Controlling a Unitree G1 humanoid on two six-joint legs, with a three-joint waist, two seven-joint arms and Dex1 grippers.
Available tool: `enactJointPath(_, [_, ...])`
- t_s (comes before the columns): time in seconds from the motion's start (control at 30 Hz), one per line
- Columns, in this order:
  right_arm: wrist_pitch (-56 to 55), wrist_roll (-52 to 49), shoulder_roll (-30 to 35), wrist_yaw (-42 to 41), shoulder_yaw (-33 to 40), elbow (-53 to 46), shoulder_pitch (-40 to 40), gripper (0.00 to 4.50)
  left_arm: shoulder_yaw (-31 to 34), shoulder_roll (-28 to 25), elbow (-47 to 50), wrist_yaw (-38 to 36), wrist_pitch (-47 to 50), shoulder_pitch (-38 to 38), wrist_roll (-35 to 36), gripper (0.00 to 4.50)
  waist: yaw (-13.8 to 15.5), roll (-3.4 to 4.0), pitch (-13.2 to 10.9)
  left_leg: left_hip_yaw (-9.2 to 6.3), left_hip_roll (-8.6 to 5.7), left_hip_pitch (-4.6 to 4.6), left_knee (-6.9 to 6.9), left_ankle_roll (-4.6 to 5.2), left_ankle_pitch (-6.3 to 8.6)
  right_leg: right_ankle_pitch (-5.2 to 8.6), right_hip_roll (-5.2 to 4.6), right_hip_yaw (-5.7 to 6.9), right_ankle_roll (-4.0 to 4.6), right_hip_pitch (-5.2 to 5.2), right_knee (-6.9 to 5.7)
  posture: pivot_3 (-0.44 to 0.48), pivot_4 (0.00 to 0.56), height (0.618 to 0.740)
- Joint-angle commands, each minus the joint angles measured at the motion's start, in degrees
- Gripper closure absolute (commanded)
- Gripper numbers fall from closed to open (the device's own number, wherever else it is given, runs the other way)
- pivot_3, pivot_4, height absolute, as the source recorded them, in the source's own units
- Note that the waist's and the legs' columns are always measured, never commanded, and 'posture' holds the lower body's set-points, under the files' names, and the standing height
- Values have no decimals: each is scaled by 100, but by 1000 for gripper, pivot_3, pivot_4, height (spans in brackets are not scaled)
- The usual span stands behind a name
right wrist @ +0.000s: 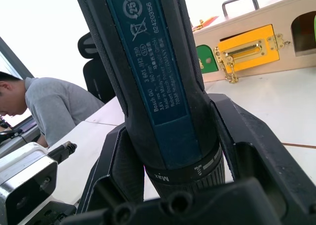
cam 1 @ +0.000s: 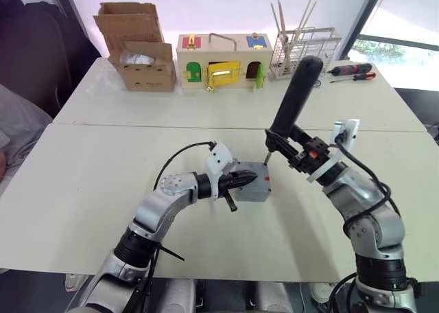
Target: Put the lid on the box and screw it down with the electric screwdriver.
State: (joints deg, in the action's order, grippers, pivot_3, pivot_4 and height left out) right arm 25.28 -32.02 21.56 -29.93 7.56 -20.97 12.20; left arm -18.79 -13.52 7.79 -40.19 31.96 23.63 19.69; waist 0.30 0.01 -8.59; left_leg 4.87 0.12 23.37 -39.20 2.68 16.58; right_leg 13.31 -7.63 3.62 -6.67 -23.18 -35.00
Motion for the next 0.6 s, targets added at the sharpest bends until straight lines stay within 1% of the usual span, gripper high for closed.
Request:
enactJointPath(0.03, [185,112,-70,-156,-471,263,-252,2709,3,-57,-69,29,79,-94,-99,4401,-1,-1,2,0,2,0,0,0,0,1,0,1,2,0,0,0,150,729])
enactJointPath(0.6, [25,464,-216,-218,-693,688,-423,2709,7,-65,-55,31,110,-115,-118,4401,-8,-34,92,0,27,-4,4,-20,12,15,0,4,27,-3,4,0,150,729])
